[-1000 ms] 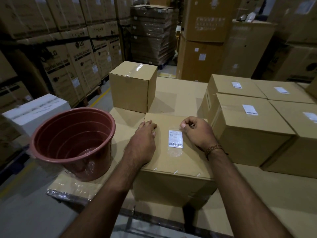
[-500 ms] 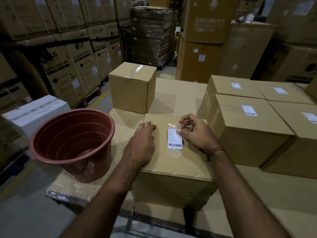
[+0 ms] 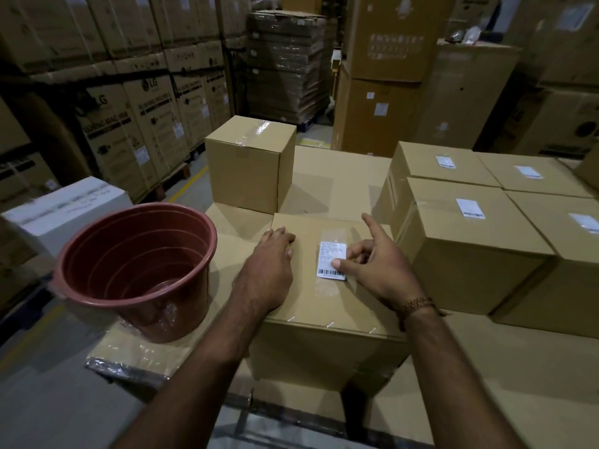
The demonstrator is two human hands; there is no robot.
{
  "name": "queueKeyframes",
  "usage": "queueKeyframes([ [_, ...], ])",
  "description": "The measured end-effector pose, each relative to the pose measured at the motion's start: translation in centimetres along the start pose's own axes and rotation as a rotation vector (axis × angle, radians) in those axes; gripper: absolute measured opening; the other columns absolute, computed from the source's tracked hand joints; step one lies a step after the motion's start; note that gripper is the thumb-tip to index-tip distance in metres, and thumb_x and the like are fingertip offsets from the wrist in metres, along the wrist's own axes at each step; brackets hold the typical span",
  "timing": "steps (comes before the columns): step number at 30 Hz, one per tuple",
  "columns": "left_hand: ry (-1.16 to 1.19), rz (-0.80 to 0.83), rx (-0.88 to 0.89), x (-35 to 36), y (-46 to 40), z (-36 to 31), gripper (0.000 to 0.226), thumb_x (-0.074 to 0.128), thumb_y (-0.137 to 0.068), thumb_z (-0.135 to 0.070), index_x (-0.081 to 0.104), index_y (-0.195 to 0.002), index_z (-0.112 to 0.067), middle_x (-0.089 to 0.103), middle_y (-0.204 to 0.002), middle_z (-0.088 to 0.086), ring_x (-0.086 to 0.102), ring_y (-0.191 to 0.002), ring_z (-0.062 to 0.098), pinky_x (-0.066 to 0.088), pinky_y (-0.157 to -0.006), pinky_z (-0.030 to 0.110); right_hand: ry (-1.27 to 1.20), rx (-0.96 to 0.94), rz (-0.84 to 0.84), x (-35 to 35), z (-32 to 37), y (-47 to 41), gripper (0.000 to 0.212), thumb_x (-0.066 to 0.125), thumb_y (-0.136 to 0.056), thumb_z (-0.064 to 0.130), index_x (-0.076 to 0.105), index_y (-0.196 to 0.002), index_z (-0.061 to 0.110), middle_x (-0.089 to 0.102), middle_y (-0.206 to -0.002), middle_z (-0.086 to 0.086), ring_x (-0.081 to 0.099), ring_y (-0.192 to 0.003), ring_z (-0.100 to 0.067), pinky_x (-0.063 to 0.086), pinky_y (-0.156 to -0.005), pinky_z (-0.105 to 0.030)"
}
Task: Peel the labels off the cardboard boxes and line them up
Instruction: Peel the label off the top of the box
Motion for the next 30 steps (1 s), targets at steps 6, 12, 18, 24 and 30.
queueKeyframes([
  [6,0.008,0.003,-0.006,-0.1,0.1,0.0,0.041,0.040,-0.111,-0.020,0.050,-0.151,-0.021,0.032,-0.169,-0.004,0.017,-0.160,0.015,0.027,-0.127,0.048,0.037,-0.020,-0.193,0.1,0.1,1.6,0.058,0.097,-0.076,0.020,0.066,-0.126,0.024,0.074,-0.078,0.003,0.058,-0.063,0.000,0.054,-0.070,-0.024],
  [12,0.012,0.007,-0.005,0.0,0.1,-0.1,0.042,0.040,-0.111,-0.019,0.049,-0.152,-0.021,0.032,-0.170,-0.004,0.016,-0.160,0.016,0.027,-0.127,0.047,-0.002,-0.054,-0.225,0.3,-0.2,2.3,0.031,0.094,-0.079,0.024,0.072,-0.101,0.026,0.071,-0.076,0.007,0.055,-0.064,-0.003,0.054,-0.064,-0.026],
  [18,0.008,0.004,0.018,0.1,0.0,0.0,0.040,0.040,-0.111,-0.019,0.050,-0.150,-0.019,0.033,-0.169,-0.003,0.016,-0.160,0.016,0.027,-0.127,0.044,-0.005,-0.101,-0.121,0.5,-0.3,2.7,0.050,0.092,-0.072,0.035,0.072,-0.118,0.034,0.072,-0.082,0.007,0.056,-0.071,-0.008,0.059,-0.071,-0.041],
  [24,0.009,-0.005,0.000,0.0,0.1,0.0,0.040,0.041,-0.111,-0.021,0.050,-0.151,-0.022,0.033,-0.169,-0.005,0.017,-0.160,0.015,0.028,-0.126,0.047,-0.013,-0.101,-0.097,0.5,-0.4,2.6,0.032,0.093,-0.081,0.023,0.078,-0.108,0.028,0.069,-0.074,0.011,0.055,-0.065,-0.004,0.055,-0.064,-0.031],
  [30,0.011,-0.001,-0.002,0.0,0.1,-0.1,0.040,0.042,-0.111,-0.019,0.051,-0.150,-0.022,0.033,-0.169,-0.004,0.017,-0.160,0.015,0.029,-0.125,0.050,-0.037,-0.096,-0.072,0.8,-0.5,2.6,0.025,0.091,-0.084,0.021,0.079,-0.105,0.028,0.078,-0.086,0.005,0.074,-0.078,-0.015,0.065,-0.077,-0.039],
])
Point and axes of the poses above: each hand's wrist, its own y-axis away from the middle knuckle, its own x-axis out of the palm, z = x × y, the point moved 8 cm from there along -y, towards the middle knuckle
